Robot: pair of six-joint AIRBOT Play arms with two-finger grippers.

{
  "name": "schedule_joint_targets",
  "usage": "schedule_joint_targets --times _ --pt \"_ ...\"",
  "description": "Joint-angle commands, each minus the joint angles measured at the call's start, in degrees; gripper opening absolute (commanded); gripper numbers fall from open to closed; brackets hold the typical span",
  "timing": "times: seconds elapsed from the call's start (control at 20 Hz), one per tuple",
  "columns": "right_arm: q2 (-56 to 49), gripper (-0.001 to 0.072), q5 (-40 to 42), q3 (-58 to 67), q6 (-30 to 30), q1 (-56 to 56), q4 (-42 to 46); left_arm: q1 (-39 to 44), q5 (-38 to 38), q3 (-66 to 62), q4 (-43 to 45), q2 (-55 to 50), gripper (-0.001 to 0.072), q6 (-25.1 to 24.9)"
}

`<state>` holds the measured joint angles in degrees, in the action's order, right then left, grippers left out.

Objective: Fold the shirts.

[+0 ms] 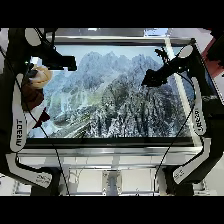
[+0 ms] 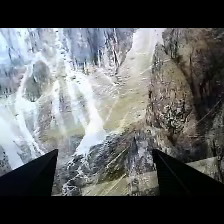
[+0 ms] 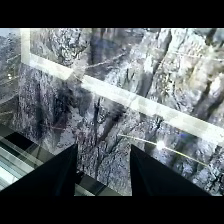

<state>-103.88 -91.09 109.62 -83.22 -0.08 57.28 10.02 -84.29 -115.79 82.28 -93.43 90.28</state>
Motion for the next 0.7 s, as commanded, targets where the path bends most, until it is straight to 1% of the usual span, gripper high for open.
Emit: schedule_joint_targets --times 0.0,0.45,0.65 --pt "-0.04 0.0389 -0.02 0.0 -0.02 0.07 0.0 -0.02 0.0 -0.02 0.02 0.04 0.0708 -0.02" --pt "-0.04 0.0389 -0.02 0.0 -0.02 0.07 0.0 -0.02 0.17 -0.02 0.0 0.04 0.0708 -0.02" --pt "-0.04 0.0389 -0.02 0.0 -0.02 0.07 0.0 -0.02 3.41 -0.02 0.52 0.02 0.0708 -0.11"
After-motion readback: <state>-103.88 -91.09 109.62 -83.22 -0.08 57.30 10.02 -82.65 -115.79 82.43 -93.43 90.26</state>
